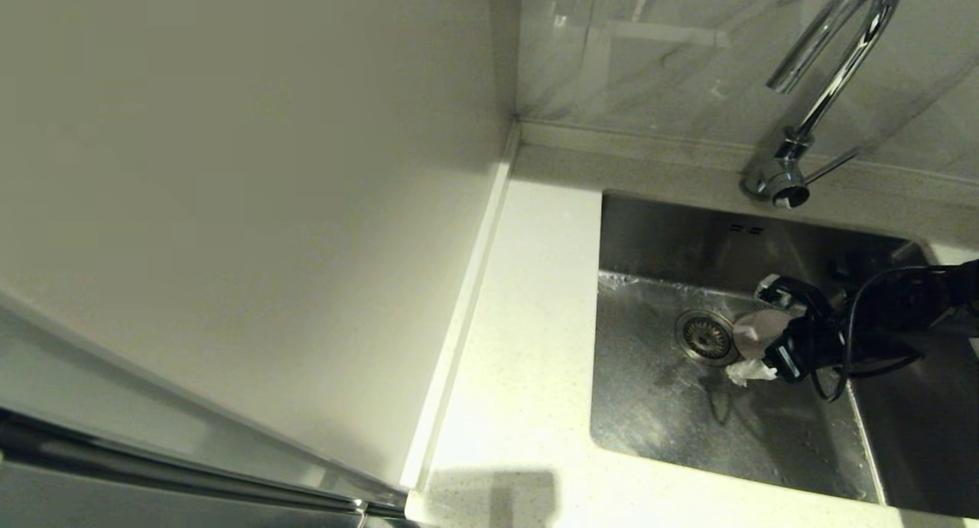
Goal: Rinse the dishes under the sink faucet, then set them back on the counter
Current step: Put a bowl back to the table from the sink
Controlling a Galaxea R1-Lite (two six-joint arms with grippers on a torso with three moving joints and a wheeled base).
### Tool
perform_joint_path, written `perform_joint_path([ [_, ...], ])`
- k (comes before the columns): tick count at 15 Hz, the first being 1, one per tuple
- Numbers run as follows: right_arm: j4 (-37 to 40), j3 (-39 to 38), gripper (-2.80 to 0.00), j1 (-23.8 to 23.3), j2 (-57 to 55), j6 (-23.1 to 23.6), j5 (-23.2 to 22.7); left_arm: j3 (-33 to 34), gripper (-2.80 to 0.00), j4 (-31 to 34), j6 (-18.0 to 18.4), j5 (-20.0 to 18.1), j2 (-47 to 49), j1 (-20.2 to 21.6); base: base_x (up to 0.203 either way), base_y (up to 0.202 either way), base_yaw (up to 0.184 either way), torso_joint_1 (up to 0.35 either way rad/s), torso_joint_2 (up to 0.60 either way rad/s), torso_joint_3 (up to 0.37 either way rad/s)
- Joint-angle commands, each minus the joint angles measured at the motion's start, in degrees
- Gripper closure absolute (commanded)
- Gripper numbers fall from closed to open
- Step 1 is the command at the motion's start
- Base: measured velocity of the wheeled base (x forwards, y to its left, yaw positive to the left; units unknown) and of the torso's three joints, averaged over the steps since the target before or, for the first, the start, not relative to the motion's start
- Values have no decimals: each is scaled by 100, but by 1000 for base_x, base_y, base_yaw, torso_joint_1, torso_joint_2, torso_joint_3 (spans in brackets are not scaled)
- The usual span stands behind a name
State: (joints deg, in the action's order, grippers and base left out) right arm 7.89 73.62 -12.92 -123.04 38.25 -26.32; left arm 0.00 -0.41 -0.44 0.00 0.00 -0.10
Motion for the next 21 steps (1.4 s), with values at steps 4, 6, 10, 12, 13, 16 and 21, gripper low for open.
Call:
perform_joint_path([
  [4, -450, 37, -280, -73, -346, 2438, -1190, 18, 0, -2, 0, 0, 0, 1, 0, 0, 0, 0, 0, 0],
  [6, -1015, 34, -280, -249, -604, 3552, -1205, 18, 0, -2, 0, 0, 0, 1, 0, 0, 0, 0, 0, 0],
  [10, -1452, 300, -280, -444, -1089, 4855, -1140, 17, 0, -2, 0, 0, 0, 1, 0, 0, 0, 0, 0, 0],
  [12, -1773, 311, -280, -456, -1218, 4985, -1112, 18, 0, -2, 0, 0, 0, 1, 0, 0, 0, 0, 0, 0],
  [13, -1790, 331, -280, -465, -1242, 4985, -1112, 18, 0, -2, 0, 0, 0, 1, 0, 0, 0, 0, 0, 0],
  [16, -1813, 483, -280, -469, -1343, 5000, -1113, 18, 0, -2, 0, 0, 0, 1, 0, 0, 0, 0, 0, 0],
  [21, -2535, 715, -280, -483, -1530, 4990, -996, 18, 0, -2, 0, 0, 0, 1, 0, 0, 0, 0, 0, 0],
])
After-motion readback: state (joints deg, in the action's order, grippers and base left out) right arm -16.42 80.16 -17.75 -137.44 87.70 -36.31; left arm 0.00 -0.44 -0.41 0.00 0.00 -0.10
